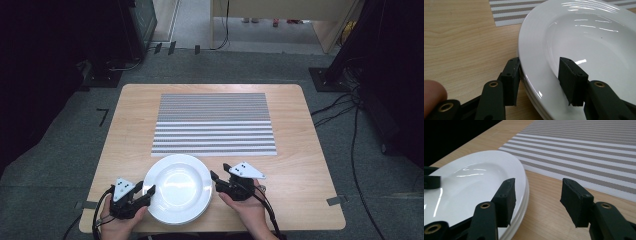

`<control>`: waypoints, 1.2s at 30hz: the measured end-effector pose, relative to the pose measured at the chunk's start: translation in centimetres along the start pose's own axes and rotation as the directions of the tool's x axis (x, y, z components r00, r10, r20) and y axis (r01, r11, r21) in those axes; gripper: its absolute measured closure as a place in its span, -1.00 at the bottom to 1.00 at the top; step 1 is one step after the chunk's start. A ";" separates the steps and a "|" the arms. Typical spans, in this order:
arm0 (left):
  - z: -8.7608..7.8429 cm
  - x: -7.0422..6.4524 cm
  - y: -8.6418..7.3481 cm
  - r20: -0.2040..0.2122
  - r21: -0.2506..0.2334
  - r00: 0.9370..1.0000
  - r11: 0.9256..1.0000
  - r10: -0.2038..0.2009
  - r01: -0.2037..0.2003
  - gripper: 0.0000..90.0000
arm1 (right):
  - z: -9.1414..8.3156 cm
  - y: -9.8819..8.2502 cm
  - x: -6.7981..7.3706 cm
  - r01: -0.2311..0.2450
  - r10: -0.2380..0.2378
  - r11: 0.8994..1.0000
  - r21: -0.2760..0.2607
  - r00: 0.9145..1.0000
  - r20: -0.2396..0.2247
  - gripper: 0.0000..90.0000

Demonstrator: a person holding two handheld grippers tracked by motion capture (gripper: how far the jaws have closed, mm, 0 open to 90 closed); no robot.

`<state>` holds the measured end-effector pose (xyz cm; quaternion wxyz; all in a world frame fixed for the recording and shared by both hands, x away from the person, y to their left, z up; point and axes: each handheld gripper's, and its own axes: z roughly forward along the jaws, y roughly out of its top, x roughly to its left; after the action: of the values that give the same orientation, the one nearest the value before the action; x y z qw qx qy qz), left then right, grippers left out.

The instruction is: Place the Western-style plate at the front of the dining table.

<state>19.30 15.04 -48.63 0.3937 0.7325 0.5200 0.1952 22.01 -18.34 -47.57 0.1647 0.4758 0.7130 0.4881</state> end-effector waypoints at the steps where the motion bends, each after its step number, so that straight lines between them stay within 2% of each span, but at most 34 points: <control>1: 0.0 0.0 0.0 0.000 0.000 1.000 1.000 0.000 0.000 0.19 | 0.0 0.0 0.0 0.000 0.000 1.000 0.000 1.000 0.000 0.05; 4: 0.0 0.0 0.0 -0.002 -0.002 1.000 1.000 0.003 -0.003 0.19 | -0.3 0.0 0.1 -0.008 0.007 1.000 -0.015 1.000 -0.019 0.14; 6: 0.1 0.0 0.0 -0.003 -0.004 1.000 1.000 0.001 -0.001 0.19 | -0.6 -0.2 0.0 -0.038 0.037 0.999 -0.027 0.998 -0.048 0.19; 9: 0.1 0.0 0.0 -0.004 -0.005 1.000 1.000 0.001 -0.001 0.20 | -0.6 -0.4 0.0 -0.050 0.048 0.998 -0.027 0.997 -0.060 0.23; 16: 0.0 0.1 0.0 0.001 -0.012 1.000 1.000 -0.009 0.009 0.21 | -0.1 -1.0 0.2 -0.061 0.062 0.998 0.016 0.994 -0.087 0.24; 19: 0.0 0.1 0.0 0.001 -0.015 1.000 1.000 -0.010 0.010 0.22 | 0.1 -1.2 0.1 -0.083 0.087 0.995 0.048 0.990 -0.108 0.34; 22: 0.0 -0.1 0.0 -0.014 -0.023 1.000 1.000 0.009 -0.010 0.23 | 0.1 -1.3 0.0 -0.100 0.105 0.994 0.054 0.988 -0.115 0.40; 25: -0.3 -0.2 0.1 -0.029 -0.045 1.000 0.999 0.011 -0.013 0.29 | 0.3 -1.5 -0.2 -0.137 0.145 0.988 0.068 0.979 -0.140 0.45; 26: -0.4 -0.1 0.1 -0.031 -0.051 0.999 0.999 0.009 -0.011 0.39 | 0.4 -1.7 -0.3 -0.143 0.153 0.987 0.077 0.977 -0.146 0.48; 29: -0.4 0.1 0.1 -0.015 -0.056 1.000 0.998 -0.004 0.003 0.40 | 0.5 -1.8 -0.4 -0.151 0.163 0.985 0.085 0.973 -0.163 0.49; 31: -0.2 0.5 0.0 0.022 -0.034 0.999 0.999 -0.028 0.028 0.30 | 0.6 -1.8 -0.5 -0.171 0.185 0.981 0.093 0.967 -0.177 0.51; 33: -0.1 0.6 -0.1 0.033 -0.020 0.999 0.999 -0.034 0.035 0.21 | 0.6 -1.8 -0.6 -0.185 0.201 0.978 0.098 0.962 -0.186 0.52; 36: 0.2 0.9 -0.2 0.061 -0.005 0.996 0.998 -0.058 0.058 0.17 | 0.6 -1.8 -0.7 -0.199 0.216 0.974 0.105 0.958 -0.190 0.58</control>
<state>19.64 15.85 -48.99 0.4174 0.7212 0.5282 0.1632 21.81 -18.75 -49.51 0.0196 0.5031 0.6921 0.5172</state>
